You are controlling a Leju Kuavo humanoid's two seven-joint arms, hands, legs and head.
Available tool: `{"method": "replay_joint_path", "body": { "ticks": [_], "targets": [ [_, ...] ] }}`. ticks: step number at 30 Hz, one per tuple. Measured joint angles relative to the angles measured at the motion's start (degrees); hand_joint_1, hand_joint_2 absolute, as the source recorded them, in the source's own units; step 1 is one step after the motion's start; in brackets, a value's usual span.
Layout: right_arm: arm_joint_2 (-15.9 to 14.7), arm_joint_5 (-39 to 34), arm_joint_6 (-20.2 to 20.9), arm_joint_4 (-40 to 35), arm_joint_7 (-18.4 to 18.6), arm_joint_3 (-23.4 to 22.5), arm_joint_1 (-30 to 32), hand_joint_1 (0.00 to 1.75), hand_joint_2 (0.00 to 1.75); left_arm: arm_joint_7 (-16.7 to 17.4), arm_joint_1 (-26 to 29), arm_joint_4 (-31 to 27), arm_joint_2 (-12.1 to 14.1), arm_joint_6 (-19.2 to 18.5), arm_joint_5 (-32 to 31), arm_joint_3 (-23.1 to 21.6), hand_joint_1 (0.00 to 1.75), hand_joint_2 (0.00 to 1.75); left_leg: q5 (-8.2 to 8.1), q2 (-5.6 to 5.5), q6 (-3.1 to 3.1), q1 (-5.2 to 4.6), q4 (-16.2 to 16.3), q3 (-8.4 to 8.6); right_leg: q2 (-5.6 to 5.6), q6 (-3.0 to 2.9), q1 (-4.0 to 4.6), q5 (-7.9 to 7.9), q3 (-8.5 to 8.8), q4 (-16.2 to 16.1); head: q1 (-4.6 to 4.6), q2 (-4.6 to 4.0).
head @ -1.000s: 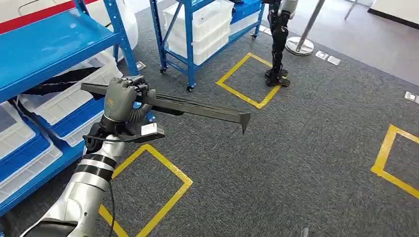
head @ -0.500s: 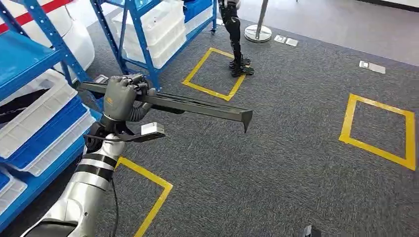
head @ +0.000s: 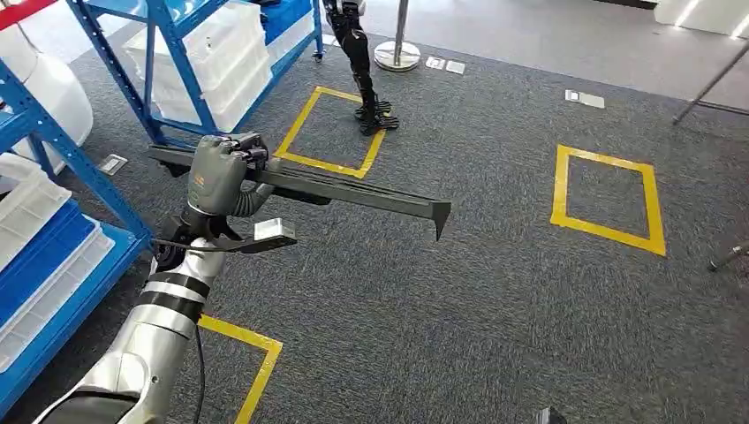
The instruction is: Take the parts from the cabinet and place them on the table.
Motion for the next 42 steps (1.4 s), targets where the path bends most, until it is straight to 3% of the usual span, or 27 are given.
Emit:
{"method": "replay_joint_path", "body": {
  "ticks": [2,3,5,6,7,11,12,13,14,16,18,20,21,22,23,26,28,29,31,32,33,35,36,37,39,41,42],
  "targets": [
    [0.1,0.0,0.0,0.0,0.0,0.0,0.1,0.0,0.0,0.0,0.0,0.0,0.0,0.0,0.0,0.0,1.75,1.75,-0.11,1.48,0.0,-0.04,0.0,0.01,-0.24,0.54,-0.33,-0.55,-2.03,3.5,0.02,0.0],
    [0.1,0.0,0.0,0.0,0.0,0.0,0.1,0.0,0.0,0.0,0.0,0.0,0.0,0.0,0.0,0.0,1.75,1.75,-0.22,2.21,-0.08,-0.03,0.0,0.06,-0.41,1.16,-0.5,0.7,-0.56,0.7,0.0,0.0],
    [0.0,0.0,0.0,0.0,0.0,0.0,0.0,0.0,0.0,0.0,-0.1,0.0,-0.1,0.0,0.0,0.0,1.75,1.75,-0.49,3.53,-0.45,0.0,0.0,0.31,-2.33,2.17,-0.6,4.27,5.77,-10.4,0.0,0.0],
    [0.1,0.0,0.0,0.0,0.0,0.0,-0.1,0.0,0.0,0.0,-0.2,0.0,-0.1,0.0,0.0,0.0,1.75,1.75,-0.69,3.93,-0.77,-0.27,0.0,0.5,-5.69,1.9,-0.38,4.71,7.95,-14.5,0.11,0.0],
    [0.2,0.0,0.0,-0.1,0.0,0.0,-0.2,0.0,0.0,0.0,-0.3,0.0,-0.1,0.0,0.0,0.0,1.75,1.75,-1.03,4.5,-1.27,-0.76,-0.1,0.43,-6.08,1.47,0.4,4.97,8.25,-14.3,0.11,0.0],
    [-0.1,0.0,0.0,-0.1,-0.1,-0.1,0.0,0.0,0.0,0.0,-0.4,0.0,-0.3,0.0,0.1,-0.1,1.75,1.75,-1.79,6.67,-2.6,-0.5,-0.7,1.65,-2.57,-0.51,0.49,5.09,8.47,-14.6,-0.2,0.0],
    [-0.1,0.0,0.0,-0.1,-0.2,-0.2,0.1,0.0,0.0,0.0,-0.4,0.0,-0.2,0.0,0.0,-0.1,1.75,1.75,-2.54,4.38,-2.75,-0.12,0.4,1.24,-1.92,-0.93,-0.38,5.12,8.69,-14.7,-0.5,0.0],
    [-0.1,0.0,0.0,-0.1,-0.2,-0.2,0.1,0.0,0.0,0.0,-0.4,0.0,-0.2,0.0,0.2,-0.1,1.75,1.75,-4.44,1.79,-2.55,-0.1,3.5,0.02,-1.37,-1.59,-0.36,4.98,8.86,-14.7,-0.89,0.0],
    [-0.2,0.0,0.0,-0.1,-0.2,-0.3,-0.1,0.0,0.0,0.0,-0.4,0.0,-0.2,0.0,0.2,-0.1,1.75,1.75,-6.73,0.27,-2.48,-0.21,8.1,-2.28,-0.76,-2.06,-0.27,4.95,8.94,-14.7,-0.94,0.0],
    [-0.2,0.0,0.0,-0.1,-0.2,-0.4,-0.2,0.0,0.0,0.0,0.0,0.0,-0.2,0.0,0.2,-0.1,1.75,1.75,-9.94,-0.6,-2.4,-0.23,16.8,-7.17,1.03,-2.24,0.07,4.83,8.98,-14.7,-0.98,0.0],
    [-0.2,-0.1,0.0,-0.1,-0.2,-0.4,0.1,0.0,0.0,0.0,0.4,0.0,-0.2,0.0,0.2,-0.1,1.75,1.75,-7.93,-0.61,-2.02,-0.25,16.7,-8.23,2.88,-2.25,0.25,4.82,9.1,-14.7,-0.98,0.0],
    [-0.2,-0.1,0.0,-0.1,-0.3,-0.4,0.3,0.0,0.0,0.0,0.3,0.0,-0.1,0.0,0.4,-0.1,1.75,1.75,-2.04,-1.24,-1.51,-0.23,8.0,-4.7,4.7,-2.21,0.26,4.79,9.41,-14.6,-1.03,0.0],
    [-0.2,-0.1,0.0,-0.1,-0.3,-0.4,0.3,0.0,0.0,0.0,0.3,0.0,-0.1,0.0,0.5,-0.1,1.75,1.75,0.59,-3.2,-1.21,-0.16,3.1,-2.51,5.47,-2.17,0.18,4.77,9.52,-14.6,-1.03,0.0],
    [0.0,-0.1,0.0,-0.1,-0.3,-0.4,0.2,0.0,0.0,0.0,0.2,0.0,-0.1,0.0,0.6,-0.1,1.75,1.75,0.52,-5.6,-1.0,0.0,0.7,-1.46,6.06,-1.88,0.61,4.63,9.26,-14.4,-0.87,0.0],
    [-0.1,-0.1,0.0,-0.1,-0.4,-0.4,0.2,0.0,0.0,0.0,0.1,0.0,-0.1,0.0,0.6,-0.1,1.75,1.75,0.37,-4.85,-1.3,-0.03,0.1,-1.26,6.42,-1.61,0.4,4.71,8.96,-14.4,-0.87,0.0],
    [-0.3,-0.1,0.0,-0.1,-0.4,-0.5,0.8,0.0,0.0,0.0,0.0,0.0,-0.4,0.0,0.6,-0.3,1.75,1.75,0.71,-3.23,-0.54,-0.61,-0.5,-0.47,8.43,-0.27,-0.11,5.24,8.55,-15.0,-1.05,0.0],
    [-0.3,-0.1,0.0,-0.1,-0.4,-0.5,1.0,0.0,0.0,0.0,0.0,-0.1,-0.6,0.0,0.6,-0.3,1.75,1.75,1.2,-1.99,0.23,-0.38,-1.6,0.43,2.51,-0.26,0.35,3.76,6.86,-12.0,-0.81,0.0],
    [-0.3,-0.1,0.0,-0.1,-0.5,-0.5,0.8,0.0,0.0,0.0,-0.2,-0.1,-0.6,0.0,0.6,-0.3,1.75,1.75,1.19,-1.29,0.24,-0.48,-1.6,0.51,1.0,-0.34,0.31,2.23,4.85,-8.3,-0.79,0.0],
    [-0.3,-0.1,0.0,-0.1,-0.5,-0.6,0.5,0.0,0.0,0.0,-0.1,-0.1,-0.6,0.0,0.6,-0.3,1.75,1.75,0.97,0.39,0.41,-0.57,-1.6,0.52,0.1,-0.28,-0.05,-0.76,-0.32,1.0,-0.79,0.0],
    [-0.3,-0.1,0.0,-0.1,-0.5,-0.6,0.6,0.0,0.0,0.0,0.0,-0.1,-0.6,0.0,0.6,-0.4,1.75,1.75,0.89,1.11,0.43,-0.57,-1.6,0.52,-0.01,0.13,-0.28,-1.04,-1.63,3.2,-0.74,0.0],
    [-0.3,-0.1,0.0,-0.1,-0.5,-0.6,0.7,0.0,0.0,0.0,0.0,-0.1,-0.6,0.0,0.6,-0.4,1.75,1.75,0.73,1.82,0.28,-0.53,-1.6,0.59,-0.16,0.75,-0.64,-0.3,-1.4,2.3,-0.74,0.0],
    [-0.4,-0.1,0.0,-0.1,-0.5,-0.7,0.7,0.0,0.0,0.0,0.0,-0.1,-0.6,0.0,0.7,-0.5,1.75,1.75,0.41,3.12,-0.18,-0.44,-1.6,0.84,-1.28,2.27,-1.23,3.16,3.3,-6.6,-0.77,0.0],
    [-0.4,0.0,0.0,-0.1,-0.5,-0.8,0.6,0.0,0.0,0.0,0.0,-0.1,-0.6,0.0,0.7,-0.5,1.75,1.75,0.16,3.68,-0.55,-0.37,-1.6,1.06,-3.06,2.83,-1.38,4.81,6.43,-12.1,-0.74,0.0],
    [-0.3,0.0,0.1,-0.2,-0.5,-0.8,0.4,0.0,0.0,0.0,-0.1,-0.1,-0.6,0.0,0.8,-0.5,1.75,1.75,-0.2,4.29,-1.08,-0.87,-1.5,1.07,-5.68,2.67,-0.98,5.02,8.23,-14.8,-0.72,0.0],
    [-0.3,0.0,0.1,-0.2,-0.5,-0.9,0.3,0.0,0.0,0.0,-0.3,-0.1,-0.6,0.0,1.0,-0.5,1.75,1.75,-0.74,5.38,-1.76,-1.08,-1.6,1.67,-3.95,1.08,-0.36,5.22,8.33,-15.0,-1.25,0.0],
    [-0.4,0.1,0.1,-0.2,-0.4,-0.9,0.3,0.0,0.0,0.0,-0.3,-0.1,-0.9,0.0,0.8,-0.6,1.75,1.75,-0.99,6.66,-2.19,-0.92,-2.1,2.46,-2.53,0.3,-0.09,4.99,8.31,-14.9,-1.33,0.0],
    [-0.6,0.2,0.0,-0.2,-0.4,-1.0,0.4,0.0,0.0,0.0,-0.3,-0.2,-0.9,0.0,0.7,-0.6,1.75,1.75,-1.58,6.02,-2.73,-0.43,-1.9,2.48,-1.76,-0.26,-0.89,5.02,8.73,-15.1,-1.44,0.0]
  ]
}}
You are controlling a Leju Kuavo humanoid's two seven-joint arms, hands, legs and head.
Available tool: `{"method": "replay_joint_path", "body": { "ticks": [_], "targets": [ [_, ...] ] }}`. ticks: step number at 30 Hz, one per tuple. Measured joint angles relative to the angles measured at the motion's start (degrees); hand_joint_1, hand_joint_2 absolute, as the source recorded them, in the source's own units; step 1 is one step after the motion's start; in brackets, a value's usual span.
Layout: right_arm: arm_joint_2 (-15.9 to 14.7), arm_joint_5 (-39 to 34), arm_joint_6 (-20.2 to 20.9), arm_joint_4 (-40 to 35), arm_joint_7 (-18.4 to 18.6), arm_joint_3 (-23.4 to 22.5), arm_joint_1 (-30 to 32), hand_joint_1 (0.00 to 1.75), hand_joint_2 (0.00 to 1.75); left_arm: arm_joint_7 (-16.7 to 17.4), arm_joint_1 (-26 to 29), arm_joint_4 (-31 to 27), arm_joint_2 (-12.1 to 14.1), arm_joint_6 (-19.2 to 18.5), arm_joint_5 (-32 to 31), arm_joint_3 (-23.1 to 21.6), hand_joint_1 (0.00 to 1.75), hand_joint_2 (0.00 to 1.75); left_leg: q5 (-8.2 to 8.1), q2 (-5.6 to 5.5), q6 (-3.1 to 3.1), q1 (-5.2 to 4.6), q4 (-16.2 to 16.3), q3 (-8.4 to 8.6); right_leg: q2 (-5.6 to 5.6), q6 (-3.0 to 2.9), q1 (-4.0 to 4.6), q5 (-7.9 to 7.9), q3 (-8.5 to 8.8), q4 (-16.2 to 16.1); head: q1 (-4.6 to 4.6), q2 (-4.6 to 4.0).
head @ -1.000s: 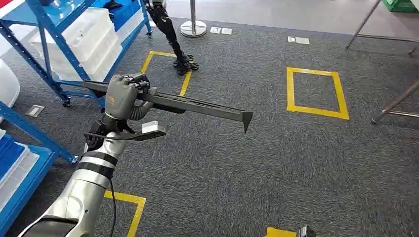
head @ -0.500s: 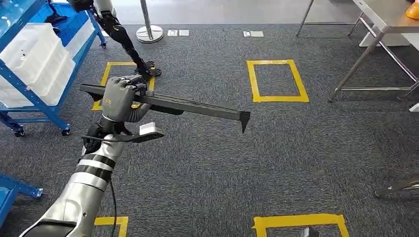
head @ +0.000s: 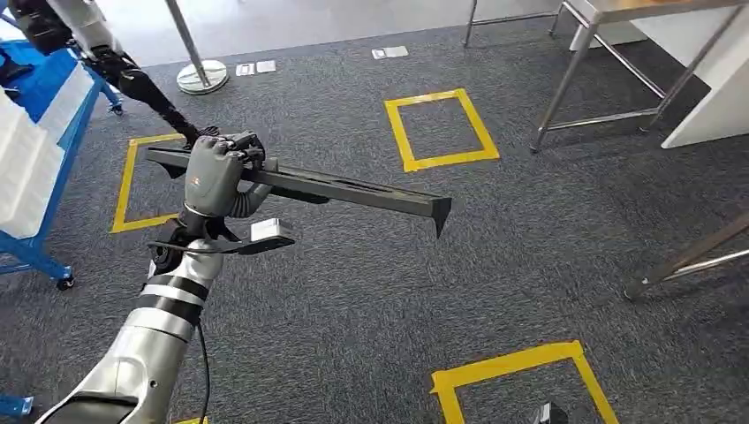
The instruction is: Take the parts from the cabinet and place them on the table.
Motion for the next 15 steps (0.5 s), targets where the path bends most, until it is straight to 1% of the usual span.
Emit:
{"method": "replay_joint_path", "body": {
  "ticks": [1,2,3,4,5,6,7,8,9,10,11,12,14,15],
  "targets": [
    [0.1,0.0,0.0,0.0,0.0,0.0,0.0,0.0,0.0,0.0,0.0,0.0,0.0,0.0,0.0,0.0,1.75,1.75,-1.25,-3.04,0.07,0.27,2.0,-0.78,0.61,-0.31,-0.06,-0.13,0.24,0.0,-0.31,0.0],
    [0.0,0.0,0.0,0.0,0.0,0.0,-0.2,0.0,0.0,0.0,-0.1,0.0,0.0,0.0,0.0,0.0,1.75,1.75,-3.18,-4.86,0.28,0.13,5.9,-2.68,1.21,-0.59,0.04,-0.24,0.36,0.0,-0.41,0.0],
    [-0.1,0.0,0.0,0.0,0.0,0.0,-0.4,0.0,0.0,0.0,-0.1,0.0,0.0,0.0,0.0,0.0,1.75,1.75,-5.07,-5.85,0.37,0.02,10.6,-5.11,1.76,-1.27,0.21,-0.24,0.45,0.0,-0.63,0.0],
    [-0.1,0.1,0.0,0.0,0.0,0.0,-0.5,0.0,0.0,0.0,0.1,0.0,0.0,0.0,-0.1,0.0,1.75,1.75,-6.47,-6.28,0.47,0.0,15.0,-7.64,2.53,-1.47,0.41,-0.38,0.53,0.0,-0.55,0.0],
    [-0.1,0.2,0.0,0.0,0.0,0.0,-0.5,0.0,0.0,0.0,0.3,0.0,0.0,0.0,-0.4,0.0,1.75,1.75,-6.82,-6.48,0.6,-0.02,17.9,-9.71,3.47,-1.62,0.67,-0.48,0.72,0.1,-0.59,0.0],
    [-0.1,0.3,0.0,0.0,0.0,0.0,-0.4,0.0,0.0,0.0,0.5,0.0,0.0,0.0,-0.7,0.0,1.75,1.75,-5.97,-6.58,0.89,-0.1,18.2,-10.52,4.36,-1.76,0.89,-0.58,0.96,0.1,-0.55,0.0],
    [-0.1,0.4,-0.1,0.0,0.0,0.0,-0.3,0.0,0.0,0.0,0.8,-0.4,0.0,0.0,-0.7,0.0,1.75,1.75,-3.76,-6.64,1.29,-0.19,16.0,-10.1,5.29,-1.87,0.99,-0.68,1.24,0.1,-0.57,0.0],
    [0.0,0.5,-0.1,0.0,0.0,0.0,-0.2,0.0,0.0,0.0,0.9,-1.0,0.0,0.0,-0.7,0.2,1.75,1.75,-0.6,-7.05,1.72,-0.27,11.7,-8.58,6.24,-1.95,1.04,-0.77,1.54,0.1,-0.61,0.0],
    [0.0,0.5,-0.2,0.0,0.1,0.0,-0.2,0.0,0.0,0.0,0.9,-1.7,0.0,0.0,-0.7,0.3,1.75,1.75,2.36,-8.13,2.12,-0.31,6.8,-6.69,7.05,-1.99,1.04,-0.86,1.79,0.1,-0.57,0.0],
    [0.2,0.7,-0.2,0.0,0.1,0.0,-0.2,0.0,0.0,0.0,0.9,-2.5,0.0,0.0,-0.7,0.5,1.75,1.75,4.41,-11.39,2.36,-0.21,2.9,-5.4,7.65,-1.85,0.84,-0.97,1.65,0.1,-0.52,0.0],
    [0.3,0.8,-0.3,0.0,0.1,0.0,-0.4,0.0,0.0,0.0,0.9,-3.5,-0.1,0.0,-0.6,1.0,1.75,1.75,4.02,-12.59,2.4,0.09,1.3,-4.13,8.36,-1.62,1.51,-1.09,1.31,0.4,-0.41,0.0],
    [0.4,1.0,-0.3,0.0,0.2,-0.1,-0.4,0.0,0.0,0.0,1.0,-4.3,-0.3,0.0,-0.9,1.2,1.75,1.75,3.67,-11.82,1.96,-0.32,1.0,-4.04,8.98,-1.32,0.81,-0.89,0.82,0.3,-0.53,0.0],
    [0.3,1.2,-0.3,0.0,0.3,-0.2,0.0,0.0,0.0,0.0,0.9,-5.5,-0.3,0.0,-1.3,1.2,1.75,1.75,3.71,-10.59,2.31,-0.72,0.7,-3.8,10.51,-0.41,0.36,-0.55,0.65,-0.2,-0.83,0.0],
    [0.3,1.4,-0.3,0.0,0.3,-0.3,0.1,0.0,0.0,0.0,0.9,-5.9,-0.4,0.0,-1.4,1.3,1.75,1.75,4.13,-9.73,2.72,-0.12,-0.4,-3.15,11.06,-0.09,0.73,-0.66,0.59,-0.3,-0.72,0.0]
  ]
}}
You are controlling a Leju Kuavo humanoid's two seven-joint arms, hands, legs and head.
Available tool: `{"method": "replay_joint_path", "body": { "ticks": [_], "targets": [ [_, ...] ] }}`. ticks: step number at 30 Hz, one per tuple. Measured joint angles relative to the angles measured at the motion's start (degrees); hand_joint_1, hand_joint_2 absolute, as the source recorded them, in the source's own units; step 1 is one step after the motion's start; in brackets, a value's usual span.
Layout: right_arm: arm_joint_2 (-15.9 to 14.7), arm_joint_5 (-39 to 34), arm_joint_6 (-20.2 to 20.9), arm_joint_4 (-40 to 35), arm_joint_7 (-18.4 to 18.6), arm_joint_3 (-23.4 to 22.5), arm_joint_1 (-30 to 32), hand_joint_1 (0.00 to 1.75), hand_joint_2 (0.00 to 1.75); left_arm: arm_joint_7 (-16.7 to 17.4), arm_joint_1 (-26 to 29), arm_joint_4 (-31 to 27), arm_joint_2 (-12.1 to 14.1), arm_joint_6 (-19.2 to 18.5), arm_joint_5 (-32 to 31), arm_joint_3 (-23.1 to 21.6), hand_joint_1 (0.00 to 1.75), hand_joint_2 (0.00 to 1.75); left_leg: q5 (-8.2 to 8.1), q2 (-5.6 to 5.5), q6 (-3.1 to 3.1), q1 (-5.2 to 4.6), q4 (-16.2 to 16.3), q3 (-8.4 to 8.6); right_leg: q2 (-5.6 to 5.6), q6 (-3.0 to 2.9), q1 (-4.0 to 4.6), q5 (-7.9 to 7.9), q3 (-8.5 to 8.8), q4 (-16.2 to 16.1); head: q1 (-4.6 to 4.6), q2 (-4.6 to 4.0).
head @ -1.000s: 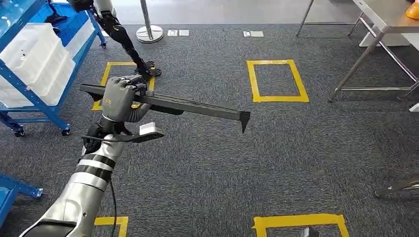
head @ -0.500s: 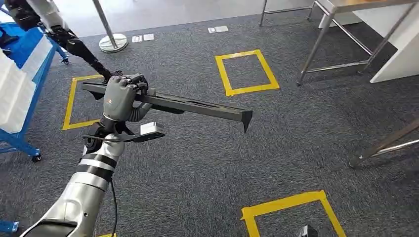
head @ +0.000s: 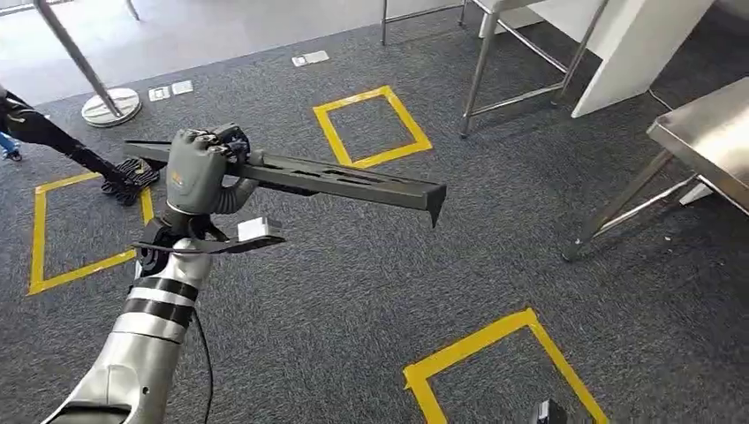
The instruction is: Take the parts from the cabinet and place them on the table.
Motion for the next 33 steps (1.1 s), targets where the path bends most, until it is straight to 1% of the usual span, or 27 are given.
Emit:
{"method": "replay_joint_path", "body": {
  "ticks": [1,2,3,5,6,7,8,9,10,11,12,15,16,17,18,20,21,22,24,25,26,27,29,30,31,32,33],
  "targets": [
    [0.1,0.0,0.0,0.0,0.0,-0.1,0.1,0.0,0.0,0.0,-0.1,-0.1,-0.1,0.0,-0.2,0.0,1.75,1.75,0.22,0.68,0.26,-0.13,-0.7,0.57,-3.7,-0.14,0.18,-0.63,-0.84,1.2,0.0,0.0],
    [0.1,0.0,0.0,0.0,0.0,-0.1,-0.1,0.0,0.0,0.0,-0.1,0.0,0.0,0.0,-0.3,0.0,1.75,1.75,0.36,1.46,0.54,-0.15,-1.0,0.86,-6.62,-0.32,0.36,-2.02,-2.25,4.2,0.33,0.0],
    [0.1,0.0,0.0,0.0,0.0,-0.1,-0.3,0.0,0.0,0.0,-0.3,0.2,0.1,0.0,-0.3,0.0,1.75,1.75,0.31,2.35,0.59,-0.25,-1.0,0.89,-8.18,-0.45,0.29,-3.67,-4.73,8.8,0.22,0.0],
    [0.1,0.0,0.1,0.0,0.0,-0.1,-0.4,0.0,0.0,0.4,-0.2,0.9,0.4,0.0,0.2,-0.5,1.75,1.75,0.09,4.1,0.64,-0.25,-1.0,0.85,-9.17,-0.14,-0.04,-5.84,-9.03,16.3,0.3,0.0],
    [0.1,0.0,0.2,0.0,0.0,-0.1,-0.2,0.0,0.0,0.4,-0.2,1.5,0.5,0.0,0.5,-0.8,1.75,1.75,0.01,4.8,0.56,-0.18,-1.0,0.85,-9.38,0.36,-0.33,-5.66,-9.62,17.1,0.35,0.0],
    [0.0,0.1,0.2,0.0,0.0,-0.2,-0.1,0.0,0.0,0.3,-0.2,2.0,0.6,0.0,0.6,-1.0,1.75,1.75,-0.09,5.45,0.41,-0.12,-1.0,0.87,-9.59,1.09,-0.63,-4.61,-8.78,15.2,0.35,0.0],
    [-0.1,0.1,0.2,0.0,0.0,-0.2,0.0,0.0,0.0,0.2,-0.2,2.4,0.7,0.0,0.6,-1.2,1.75,1.75,-0.25,6.15,0.18,-0.03,-1.0,0.91,-10.07,1.94,-0.97,-2.81,-6.58,10.8,0.33,0.0],
    [-0.2,0.2,0.2,0.0,0.0,-0.2,-0.1,0.0,0.0,0.2,-0.2,2.7,0.8,0.0,0.6,-1.2,1.75,1.75,-0.42,6.86,-0.11,0.11,-0.9,1.03,-11.34,2.74,-1.15,-0.76,-3.2,4.7,0.33,0.0],
    [-0.1,0.2,0.2,0.0,0.0,-0.2,-0.1,0.0,0.0,0.1,-0.3,2.9,0.9,0.0,0.6,-1.3,1.75,1.75,-0.7,7.34,-0.59,-0.19,-0.7,1.23,-14.08,3.15,-1.15,0.38,-0.31,0.0,0.37,0.0],
    [0.2,0.2,0.2,0.0,0.0,-0.2,-0.4,0.0,0.0,0.1,-0.4,3.1,1.1,0.0,0.7,-1.3,1.75,1.75,-1.15,7.88,-1.14,-0.69,-0.6,1.12,-15.59,2.65,-0.55,0.38,0.26,-0.4,0.66,0.0],
    [-0.2,0.2,0.2,0.0,-0.1,-0.2,-0.3,0.0,0.0,0.1,-0.6,3.4,1.3,0.0,0.7,-1.4,1.75,1.75,-1.34,8.47,-1.47,-0.81,-0.6,1.41,-14.1,1.84,-0.52,0.37,0.06,-0.4,0.09,0.0],
    [-0.1,0.2,0.2,0.0,-0.1,-0.2,-0.2,0.0,0.0,0.1,-0.8,3.8,1.3,0.0,0.9,-1.6,1.75,1.75,-1.86,10.36,-2.23,-0.42,-0.8,2.36,-12.0,0.78,-0.32,0.23,0.25,-0.3,-0.15,0.0],
    [-0.1,0.2,0.2,0.0,-0.1,-0.2,0.0,0.0,0.0,0.1,-0.9,4.0,1.4,0.0,1.2,-1.8,1.75,1.75,-2.73,8.36,-2.73,0.14,0.0,1.97,-11.38,0.22,-1.15,0.28,0.6,-0.5,-0.29,0.0],
    [-0.1,0.3,0.2,0.0,-0.1,-0.2,-0.1,0.0,0.0,0.1,-0.9,4.2,1.5,0.0,1.5,-1.8,1.75,1.75,-4.46,5.72,-2.63,0.3,2.8,1.01,-10.74,-0.06,-1.0,0.13,0.83,-0.5,-0.48,0.0],
    [-0.2,0.3,0.2,0.0,-0.1,-0.2,-0.3,0.0,0.0,0.1,-0.8,4.4,1.5,0.0,1.7,-1.9,1.75,1.75,-6.97,4.2,-2.56,0.26,7.8,-1.3,-10.15,-0.9,-0.91,0.08,0.94,-0.4,-0.55,0.0],
    [-0.3,0.4,0.2,0.0,-0.2,-0.3,-0.5,0.0,0.0,0.1,-0.6,5.0,1.9,0.0,2.2,-2.0,1.75,1.75,-10.36,3.25,-2.56,0.27,17.1,-6.23,-8.48,-1.07,-0.56,-0.04,1.04,-0.4,-0.59,0.0],
    [-0.3,0.4,0.2,0.0,-0.2,-0.4,-0.4,0.0,0.0,0.1,-0.5,5.2,2.0,0.0,2.4,-2.1,1.75,1.75,-10.23,3.17,-2.47,0.27,18.7,-7.48,-7.61,-1.09,-0.44,-0.05,1.13,-0.4,-0.59,0.0],
    [-0.3,0.4,0.2,0.0,-0.2,-0.6,-0.3,0.0,0.0,0.1,-0.5,5.5,2.1,0.0,2.5,-2.2,1.75,1.75,-8.68,3.16,-2.26,0.28,17.6,-7.43,-6.71,-1.08,-0.41,-0.07,1.23,-0.4,-0.59,0.0],
    [-0.3,0.4,0.2,0.0,-0.2,-0.6,-0.3,0.0,0.0,0.1,-0.6,5.6,2.2,0.0,2.7,-2.2,1.75,1.75,-3.13,2.56,-1.83,0.32,9.1,-3.99,-4.99,-1.06,-0.46,-0.11,1.48,-0.3,-0.63,0.0],
    [-0.3,0.5,0.3,0.0,-0.2,-0.6,-0.3,0.0,0.0,0.1,-0.7,5.8,2.2,0.0,2.8,-2.2,1.75,1.75,-0.54,0.9,-1.69,0.54,4.0,-1.77,-4.18,-0.99,-0.56,-0.15,1.5,-0.3,-0.63,0.0],
    [-0.3,0.5,0.3,0.0,-0.2,-0.7,-0.4,0.0,0.0,0.1,-0.8,6.0,2.4,0.0,2.8,-2.2,1.75,1.75,-0.86,-1.6,-1.7,0.77,1.9,-0.7,-3.69,-0.74,-0.21,-0.23,1.24,-0.1,-0.52,0.0],
    [-0.3,0.5,0.3,0.0,-0.2,-0.7,-0.4,0.0,0.0,0.1,-0.8,6.1,2.5,0.0,2.8,-2.3,1.75,1.75,-1.15,-1.24,-1.99,0.85,0.7,0.06,-3.25,-0.49,-0.19,-0.25,0.82,0.1,-0.5,0.0],
    [-0.3,0.5,0.3,0.0,-0.2,-0.8,-0.1,0.0,0.0,0.1,-0.9,6.4,2.4,0.0,2.7,-2.8,1.75,1.75,-1.14,-0.32,-1.67,0.25,1.1,-0.12,-1.99,0.41,-0.83,0.31,0.34,-0.5,-0.63,0.0],
    [-0.4,0.5,0.3,0.0,-0.1,-0.9,0.2,0.0,0.0,0.0,-1.0,6.4,2.4,0.0,2.7,-3.0,1.75,1.75,-0.92,0.45,-1.3,0.27,0.8,0.02,-1.24,0.78,-0.74,0.47,0.22,-0.8,-0.57,0.0],
    [-0.4,0.5,0.3,0.0,-0.1,-0.9,0.4,0.0,0.0,0.0,-1.1,6.4,2.4,0.0,2.7,-3.1,1.75,1.75,-0.54,1.23,-0.74,0.75,0.2,0.34,-2.36,0.98,-0.63,0.06,-0.54,-0.2,-0.61,0.0],
    [-0.3,0.5,0.3,0.0,-0.1,-1.0,0.4,0.0,0.0,0.0,-1.2,6.5,2.3,0.0,2.7,-3.1,1.75,1.75,-0.46,1.68,-0.38,0.51,-0.1,0.54,-5.7,0.74,-0.1,-1.02,-1.26,1.7,-0.37,0.0],
    [-0.3,0.5,0.3,0.0,-0.1,-1.0,0.2,0.0,0.0,0.0,-1.4,6.5,2.3,0.0,2.8,-3.1,1.75,1.75,-0.46,2.32,-0.15,0.36,-0.1,0.54,-7.91,0.43,0.01,-2.71,-3.26,5.7,-0.02,0.0]
  ]
}}
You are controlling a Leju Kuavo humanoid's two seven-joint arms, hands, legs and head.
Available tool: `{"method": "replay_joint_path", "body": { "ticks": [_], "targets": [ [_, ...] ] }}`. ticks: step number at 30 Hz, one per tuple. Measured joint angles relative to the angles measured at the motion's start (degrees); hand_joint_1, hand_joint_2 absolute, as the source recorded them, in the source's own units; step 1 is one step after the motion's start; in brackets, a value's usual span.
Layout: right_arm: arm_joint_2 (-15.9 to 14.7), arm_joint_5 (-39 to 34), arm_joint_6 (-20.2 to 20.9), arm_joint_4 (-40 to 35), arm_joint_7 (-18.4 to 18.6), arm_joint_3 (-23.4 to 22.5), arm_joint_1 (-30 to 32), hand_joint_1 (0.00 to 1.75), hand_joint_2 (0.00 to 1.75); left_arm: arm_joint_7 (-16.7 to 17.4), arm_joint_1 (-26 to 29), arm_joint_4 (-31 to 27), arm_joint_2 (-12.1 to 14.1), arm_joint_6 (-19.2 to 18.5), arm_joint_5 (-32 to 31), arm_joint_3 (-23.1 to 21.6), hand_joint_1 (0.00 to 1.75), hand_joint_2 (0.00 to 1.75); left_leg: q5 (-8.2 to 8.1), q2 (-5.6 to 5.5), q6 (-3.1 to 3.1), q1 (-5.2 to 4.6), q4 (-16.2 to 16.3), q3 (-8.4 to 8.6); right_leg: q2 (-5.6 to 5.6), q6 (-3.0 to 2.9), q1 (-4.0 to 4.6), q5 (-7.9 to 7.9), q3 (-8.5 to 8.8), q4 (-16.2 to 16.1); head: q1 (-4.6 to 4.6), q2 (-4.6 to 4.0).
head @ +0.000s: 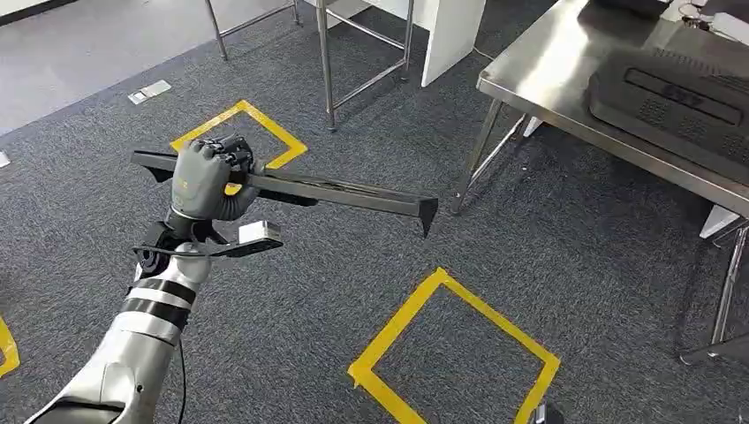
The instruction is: Take the parts from the cabinet and place them on the table.
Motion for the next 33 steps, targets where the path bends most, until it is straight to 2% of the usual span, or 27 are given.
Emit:
{"method": "replay_joint_path", "body": {
  "ticks": [2,3,4,6,7,8,9,10,12,13,14,15,16,17,18,19,20,22,23,24,26,27,28,29,30,31,33],
  "targets": [
    [-0.1,0.0,0.0,0.0,0.0,0.0,-0.2,0.0,0.0,0.0,0.1,0.2,0.1,0.0,0.0,0.0,1.75,1.75,-0.19,1.58,0.3,-0.31,0.0,-0.02,-1.33,-0.33,-0.07,-3.34,-4.78,9.6,-0.02,0.0],
    [0.0,0.0,0.0,0.0,0.0,0.0,-0.2,0.0,0.0,0.0,0.1,0.4,0.1,0.0,0.0,0.0,1.75,1.75,-0.24,2.36,0.37,-0.36,0.0,-0.02,-1.42,-0.02,-0.07,-3.97,-6.27,12.5,0.04,0.0],
    [0.0,0.0,0.0,0.0,0.0,0.0,-0.1,0.0,0.0,0.0,0.1,0.6,0.1,0.0,-0.1,-0.1,1.75,1.75,-0.28,3.01,0.36,-0.36,0.0,0.01,-1.5,0.41,-0.12,-3.5,-6.05,12.0,0.04,0.0],
    [-0.2,0.1,0.0,0.0,0.0,-0.1,-0.1,0.0,0.0,0.0,0.1,0.8,0.1,0.0,-0.3,-0.2,1.75,1.75,-0.38,4.29,0.22,-0.34,0.0,0.1,-2.43,1.56,-0.26,-0.19,-1.18,3.1,0.06,0.0],
    [-0.2,0.1,0.0,0.0,0.0,-0.1,-0.1,0.0,0.0,0.0,0.0,0.8,0.1,0.0,-0.3,-0.3,1.75,1.75,-0.52,4.85,0.0,-0.35,0.0,0.25,-4.34,1.87,-0.21,1.52,2.38,-2.9,0.11,0.0],
    [-0.2,0.1,0.0,0.0,0.0,-0.1,-0.3,0.0,0.0,0.0,-0.1,0.8,0.1,0.0,-0.3,-0.4,1.75,1.75,-0.68,5.32,-0.25,-0.78,0.1,0.44,-7.65,1.42,0.09,1.85,4.2,-6.5,0.22,0.0],
    [-0.3,0.2,0.0,0.0,0.0,-0.1,-0.4,0.0,0.0,0.0,-0.2,0.8,0.2,0.0,-0.3,-0.4,1.75,1.75,-0.96,5.9,-0.67,-1.18,0.1,0.47,-7.53,1.14,0.53,2.35,4.65,-6.5,0.2,0.0],
    [-0.2,0.2,0.0,0.0,0.0,-0.1,-0.5,0.0,0.0,0.0,-0.4,0.9,0.2,0.0,-0.2,-0.5,1.75,1.75,-0.98,6.43,-0.83,-1.25,0.1,0.67,-6.21,0.66,0.54,2.45,4.47,-6.3,-0.09,0.0],
    [-0.2,0.2,0.0,0.0,0.0,-0.1,-0.3,0.0,0.0,0.0,-0.4,1.0,0.2,0.0,-0.2,-0.9,1.75,1.75,-1.26,7.96,-1.29,-1.22,-0.2,1.22,-4.78,0.21,0.64,2.47,4.34,-6.3,-0.07,0.0],
    [-0.3,0.2,0.0,0.0,0.0,-0.2,-0.3,0.0,0.0,0.0,-0.5,1.0,0.2,0.0,-0.1,-1.0,1.75,1.75,-1.77,7.44,-1.84,-0.87,0.1,0.92,-4.05,-0.32,-0.43,2.71,4.68,-6.6,-0.09,0.0],
    [-0.2,0.3,0.0,0.0,0.0,-0.2,-0.3,0.0,0.0,0.0,-0.6,1.0,0.2,0.0,-0.1,-1.0,1.75,1.75,-2.88,4.76,-2.02,-0.64,1.7,0.39,-3.34,-0.46,-0.51,2.67,4.71,-6.6,-0.24,0.0],
    [-0.2,0.3,0.0,0.0,0.0,-0.2,-0.4,0.0,0.0,0.0,-0.6,1.0,0.3,0.0,0.0,-1.0,1.75,1.75,-5.05,2.6,-2.05,-0.51,5.3,-1.13,-2.89,-1.21,-0.58,2.69,4.75,-6.5,-0.35,0.0],
    [-0.3,0.3,0.0,0.0,-0.1,-0.2,-0.5,0.0,0.0,0.0,-0.5,1.0,0.3,0.0,0.1,-1.1,1.75,1.75,-7.32,1.48,-2.18,-0.49,10.0,-3.32,-2.23,-1.42,-0.59,2.71,4.74,-6.5,-0.35,0.0],
    [-0.3,0.4,0.0,0.0,-0.1,-0.2,-0.6,0.0,0.0,0.0,-0.3,1.1,0.4,0.0,0.1,-1.1,1.75,1.75,-9.29,1.05,-2.31,-0.47,15.0,-5.78,-1.37,-1.46,-0.56,2.69,4.73,-6.5,-0.33,0.0],
    [-0.3,0.3,0.0,0.0,-0.1,-0.2,-0.6,0.0,0.0,0.0,-0.1,1.2,0.5,0.0,0.1,-1.1,1.75,1.75,-10.01,0.92,-2.39,-0.46,18.0,-7.4,-0.57,-1.47,-0.53,2.68,4.76,-6.5,-0.37,0.0],
    [-0.3,0.3,0.0,0.0,-0.1,-0.2,-0.4,0.0,0.0,0.0,0.1,1.4,0.6,0.0,0.1,-1.1,1.75,1.75,-9.34,0.87,-2.37,-0.43,18.7,-8.11,0.44,-1.46,-0.55,2.68,4.77,-6.5,-0.31,0.0],
    [-0.3,0.3,0.0,0.0,-0.1,-0.2,-0.3,0.0,0.0,0.0,0.1,1.4,0.6,0.0,0.3,-1.2,1.75,1.75,-7.47,0.86,-2.31,-0.32,16.5,-7.44,1.28,-1.45,-0.63,2.67,4.78,-6.4,-0.37,0.0],
    [-0.2,0.3,0.0,0.0,-0.1,-0.4,-0.3,0.0,0.0,0.0,-0.1,1.4,0.7,0.0,0.8,-1.4,1.75,1.75,-1.81,-0.18,-2.39,0.13,6.6,-2.91,3.04,-1.33,-0.89,2.6,4.8,-6.0,-0.35,0.0],
    [-0.2,0.3,0.0,0.0,-0.1,-0.5,-0.3,0.0,0.0,0.0,-0.2,1.5,0.8,0.0,1.0,-1.4,1.75,1.75,-0.72,-2.64,-2.56,0.67,2.7,-1.16,3.76,-0.9,-0.93,2.38,4.65,-5.7,-0.37,0.0],
    [-0.4,0.3,0.0,0.0,-0.1,-0.5,-0.5,0.0,0.0,0.0,-0.2,1.6,0.9,0.0,1.1,-1.4,1.75,1.75,-1.68,-4.86,-2.83,0.89,1.6,-0.43,4.34,-0.48,-0.41,2.33,3.95,-5.3,-0.33,0.0],
    [-0.4,0.3,0.0,0.0,-0.2,-0.6,-0.3,0.0,0.0,0.0,-0.1,1.7,0.7,0.0,1.1,-1.6,1.75,1.75,-1.64,-3.78,-2.37,0.43,1.8,-0.55,5.45,0.46,-0.98,2.85,3.35,-5.6,-0.28,0.0],
    [-0.4,0.3,0.0,0.0,-0.2,-0.6,0.0,0.0,0.0,0.0,-0.1,1.7,0.7,0.0,1.1,-1.7,1.75,1.75,-1.51,-3.18,-1.94,0.12,1.8,-0.52,6.13,1.03,-0.93,3.23,3.21,-6.1,-0.28,0.0],
    [-0.5,0.3,0.0,0.0,-0.2,-0.6,0.2,0.0,0.0,0.0,-0.3,1.7,0.6,0.0,1.2,-1.8,1.75,1.75,-1.13,-2.25,-1.33,0.45,1.2,-0.37,6.6,1.4,-0.86,3.29,2.93,-6.1,-0.44,0.0],
    [-0.3,0.3,0.0,0.0,-0.2,-0.6,0.4,0.0,0.0,0.0,-0.5,1.7,0.6,0.0,1.4,-1.9,1.75,1.75,-0.87,-1.68,-0.75,0.45,0.9,-0.05,2.85,1.32,-0.68,2.71,2.08,-5.1,-0.2,0.0],
    [-0.4,0.4,0.0,0.0,-0.2,-0.6,0.2,0.0,0.0,0.0,-0.6,1.7,0.5,0.0,1.7,-2.0,1.75,1.75,-0.83,-1.0,-0.31,0.35,0.8,-0.06,0.3,1.06,-0.39,1.3,0.76,-2.3,0.31,0.0],
    [-0.4,0.4,0.0,0.0,-0.2,-0.6,-0.1,0.0,0.0,0.0,-0.7,1.7,0.5,0.0,1.7,-2.0,1.75,1.75,-0.85,-0.2,-0.17,0.15,0.8,-0.07,-0.77,0.86,-0.38,-0.5,-1.5,2.3,0.39,0.0],
    [-0.4,0.4,0.0,0.0,-0.2,-0.6,-0.2,0.0,0.0,0.0,-0.5,1.9,0.5,0.0,1.7,-2.0,1.75,1.75,-1.02,1.5,0.09,-0.13,0.8,-0.09,-1.47,0.77,-0.42,-3.39,-5.97,11.2,0.35,0.0]
  ]
}}
